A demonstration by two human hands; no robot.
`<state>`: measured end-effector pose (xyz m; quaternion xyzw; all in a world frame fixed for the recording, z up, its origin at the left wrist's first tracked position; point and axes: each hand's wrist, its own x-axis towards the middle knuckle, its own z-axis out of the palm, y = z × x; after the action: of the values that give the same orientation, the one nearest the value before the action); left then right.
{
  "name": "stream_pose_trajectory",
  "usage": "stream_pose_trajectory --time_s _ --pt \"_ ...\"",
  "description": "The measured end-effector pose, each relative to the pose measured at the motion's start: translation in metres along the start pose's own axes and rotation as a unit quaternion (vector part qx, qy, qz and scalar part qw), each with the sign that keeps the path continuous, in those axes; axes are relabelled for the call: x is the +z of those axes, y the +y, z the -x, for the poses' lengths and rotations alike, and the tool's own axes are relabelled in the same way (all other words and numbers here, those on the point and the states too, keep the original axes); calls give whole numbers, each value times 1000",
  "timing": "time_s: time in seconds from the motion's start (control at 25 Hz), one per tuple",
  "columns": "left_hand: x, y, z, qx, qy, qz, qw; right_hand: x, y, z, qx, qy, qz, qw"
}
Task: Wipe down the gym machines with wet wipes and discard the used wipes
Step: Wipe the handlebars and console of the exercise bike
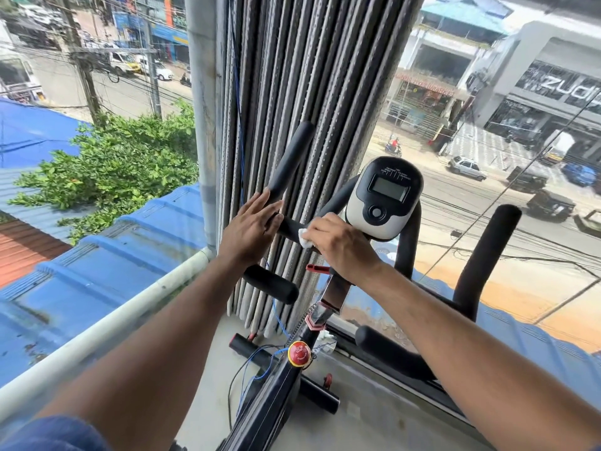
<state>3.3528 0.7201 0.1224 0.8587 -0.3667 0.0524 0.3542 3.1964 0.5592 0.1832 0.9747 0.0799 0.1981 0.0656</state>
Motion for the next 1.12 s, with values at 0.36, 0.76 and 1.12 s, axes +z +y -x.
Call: stream_pose_trajectory --time_s 0.36,0.76,1.12 --pt "2 5 43 -50 -17 -24 998 -36 23 13 -43 -85 8 995" --pt "39 23 102 -211 87 91 969 8 -3 -96 -105 -113 -45 987" --pt "42 25 103 -212 104 115 965 -15 13 -63 -189 -191 10 963"
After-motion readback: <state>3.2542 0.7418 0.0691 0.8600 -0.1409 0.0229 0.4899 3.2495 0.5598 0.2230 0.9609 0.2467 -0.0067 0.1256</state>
